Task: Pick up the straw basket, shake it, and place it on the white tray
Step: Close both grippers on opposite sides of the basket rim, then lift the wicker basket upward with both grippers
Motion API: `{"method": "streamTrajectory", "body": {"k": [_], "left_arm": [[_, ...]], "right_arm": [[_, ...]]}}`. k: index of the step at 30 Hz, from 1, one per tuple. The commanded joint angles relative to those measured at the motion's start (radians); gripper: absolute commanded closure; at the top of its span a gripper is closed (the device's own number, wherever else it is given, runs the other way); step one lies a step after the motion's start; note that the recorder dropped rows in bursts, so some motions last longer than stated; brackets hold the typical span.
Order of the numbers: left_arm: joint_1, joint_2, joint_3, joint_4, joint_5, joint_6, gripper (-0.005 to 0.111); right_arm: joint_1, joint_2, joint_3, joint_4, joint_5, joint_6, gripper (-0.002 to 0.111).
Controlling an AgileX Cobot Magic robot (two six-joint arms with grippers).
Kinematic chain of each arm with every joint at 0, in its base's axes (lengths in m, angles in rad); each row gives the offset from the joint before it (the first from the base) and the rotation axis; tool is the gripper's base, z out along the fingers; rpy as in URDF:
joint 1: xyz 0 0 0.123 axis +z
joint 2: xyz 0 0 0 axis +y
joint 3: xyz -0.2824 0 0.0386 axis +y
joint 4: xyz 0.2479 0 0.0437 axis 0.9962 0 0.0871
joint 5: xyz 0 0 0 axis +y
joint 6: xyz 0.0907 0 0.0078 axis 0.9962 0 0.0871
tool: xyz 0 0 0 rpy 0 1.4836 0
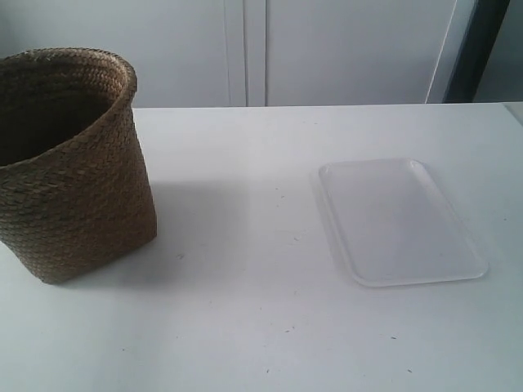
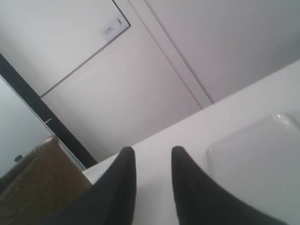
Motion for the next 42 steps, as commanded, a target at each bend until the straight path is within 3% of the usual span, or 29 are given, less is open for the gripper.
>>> {"method": "streamTrajectory", "body": {"k": [1,7,10,12,15,17,23,26,31,33,37,42], "left_arm": [[0.002,-0.002,-0.004,-0.054,0.016,0.035,0.107],[0.002,-0.002,-0.004,-0.059,0.016,0.052,0.107],[0.002,-0.002,-0.004,-0.061,0.014,0.055,0.107],[0.002,-0.002,-0.004,-0.064,0.010,0.055,0.107],[0.002,-0.002,-0.004,-0.073,0.008,0.057,0.107],[0.002,-0.002,-0.004,-0.076,0.008,0.056,0.107],[0.002,0.000,-0.004,-0.080,-0.002,0.056,0.107],[0.002,0.000,-0.004,-0.080,-0.004,0.056,0.107],[0.002,0.004,-0.004,-0.080,0.001,0.056,0.107],[0.002,0.004,-0.004,-0.080,0.015,0.056,0.107],[0.002,0.004,-0.004,-0.108,0.022,0.076,0.107],[0.002,0.004,-0.004,-0.286,0.014,0.251,0.107]], "right_arm": [[0.000,-0.005,-0.096,0.019,-0.003,-0.027,0.082],[0.000,0.024,-0.161,0.086,0.021,-0.031,0.082],[0.000,0.093,-0.192,0.228,0.001,-0.036,0.083],[0.000,0.141,-0.205,0.297,-0.049,-0.062,0.088],[0.000,0.222,-0.220,0.295,-0.123,-0.064,0.105],[0.000,0.271,-0.238,0.298,-0.130,-0.028,0.108],[0.025,0.442,-0.370,0.328,0.049,-0.032,0.108],[0.082,0.536,-0.448,0.549,0.130,-0.302,0.108],[0.178,0.746,-0.552,1.203,0.377,-1.095,0.108],[0.196,0.855,-0.582,1.273,0.465,-1.281,0.108],[0.201,1.061,-0.655,1.273,0.481,-1.295,0.108],[0.201,1.292,-0.740,1.273,0.560,-1.297,0.105]]}}
